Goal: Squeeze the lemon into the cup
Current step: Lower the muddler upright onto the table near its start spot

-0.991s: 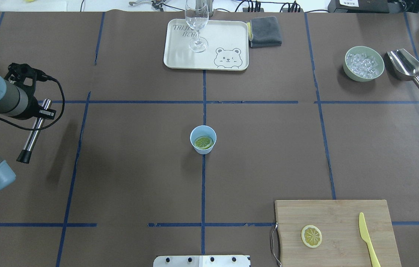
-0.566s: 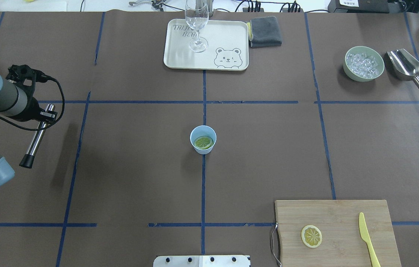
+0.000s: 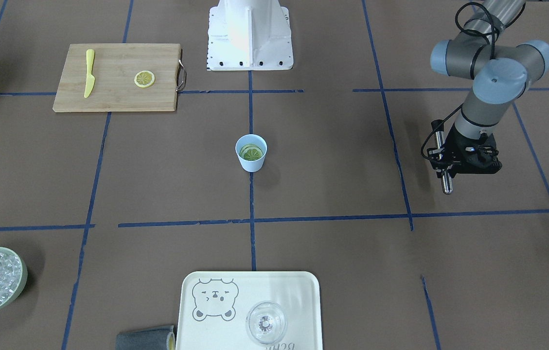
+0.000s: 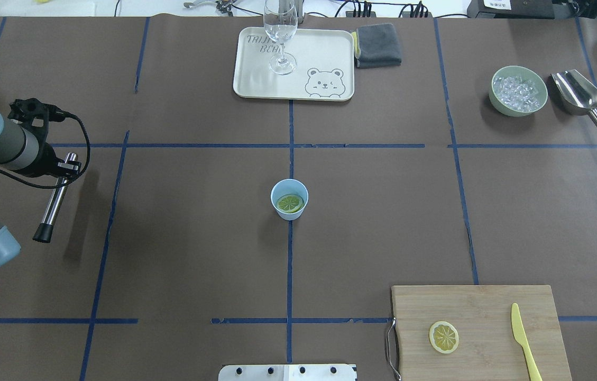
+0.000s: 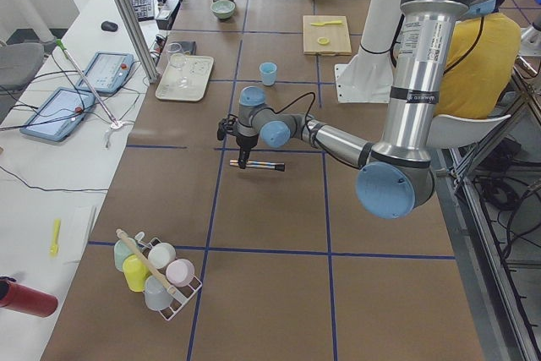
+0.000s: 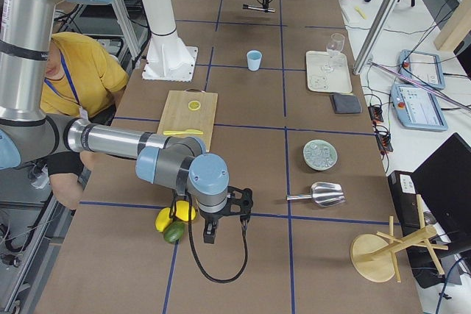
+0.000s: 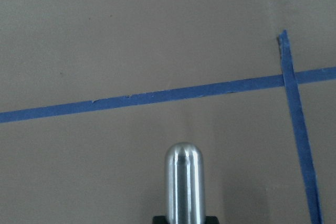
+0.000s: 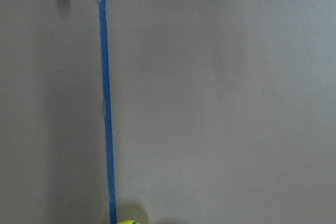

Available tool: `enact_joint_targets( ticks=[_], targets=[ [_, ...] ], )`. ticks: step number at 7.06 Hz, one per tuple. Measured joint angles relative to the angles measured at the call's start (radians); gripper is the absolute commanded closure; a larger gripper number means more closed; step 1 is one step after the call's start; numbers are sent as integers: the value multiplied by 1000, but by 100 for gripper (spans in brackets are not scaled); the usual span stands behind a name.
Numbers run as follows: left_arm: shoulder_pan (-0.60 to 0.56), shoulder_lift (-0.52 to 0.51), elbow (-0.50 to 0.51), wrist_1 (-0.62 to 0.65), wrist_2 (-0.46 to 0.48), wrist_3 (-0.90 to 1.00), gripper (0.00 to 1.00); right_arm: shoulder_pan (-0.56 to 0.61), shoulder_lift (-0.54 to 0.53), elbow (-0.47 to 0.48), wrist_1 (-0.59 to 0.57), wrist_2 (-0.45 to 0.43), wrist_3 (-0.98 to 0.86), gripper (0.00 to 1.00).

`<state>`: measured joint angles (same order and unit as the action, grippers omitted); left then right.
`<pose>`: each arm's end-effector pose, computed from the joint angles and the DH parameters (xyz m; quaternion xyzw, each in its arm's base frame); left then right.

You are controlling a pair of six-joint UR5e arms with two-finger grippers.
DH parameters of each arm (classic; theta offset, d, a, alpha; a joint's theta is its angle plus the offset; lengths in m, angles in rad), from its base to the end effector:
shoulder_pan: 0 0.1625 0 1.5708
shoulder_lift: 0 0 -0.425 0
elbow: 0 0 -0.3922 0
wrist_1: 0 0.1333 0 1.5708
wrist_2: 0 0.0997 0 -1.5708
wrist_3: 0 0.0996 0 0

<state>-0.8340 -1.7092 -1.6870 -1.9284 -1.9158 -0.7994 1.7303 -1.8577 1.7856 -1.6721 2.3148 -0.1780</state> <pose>0.3117 -0.4918 0.5041 0.0998 0.3240 0.0223 0.9405 0.1216 -0.3415 0.6878 -0.0187 -0.3705 0.0229 0.9284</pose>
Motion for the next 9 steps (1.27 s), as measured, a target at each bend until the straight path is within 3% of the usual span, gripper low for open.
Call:
enact_joint_targets(
  ticks=[3,4,5,9],
  targets=[
    [4,-6,29,-11,0,-1,93,0,0,1,0,0,0,0],
    [5,-8,38,-21,0,0,67,0,0,1,0,0,0,0],
    [5,-9,48,-42,0,1,1,0,0,1,0,0,0,0],
    [-2,0,20,-84,4,34,0,0,0,3,0,0,1,0]
  ],
)
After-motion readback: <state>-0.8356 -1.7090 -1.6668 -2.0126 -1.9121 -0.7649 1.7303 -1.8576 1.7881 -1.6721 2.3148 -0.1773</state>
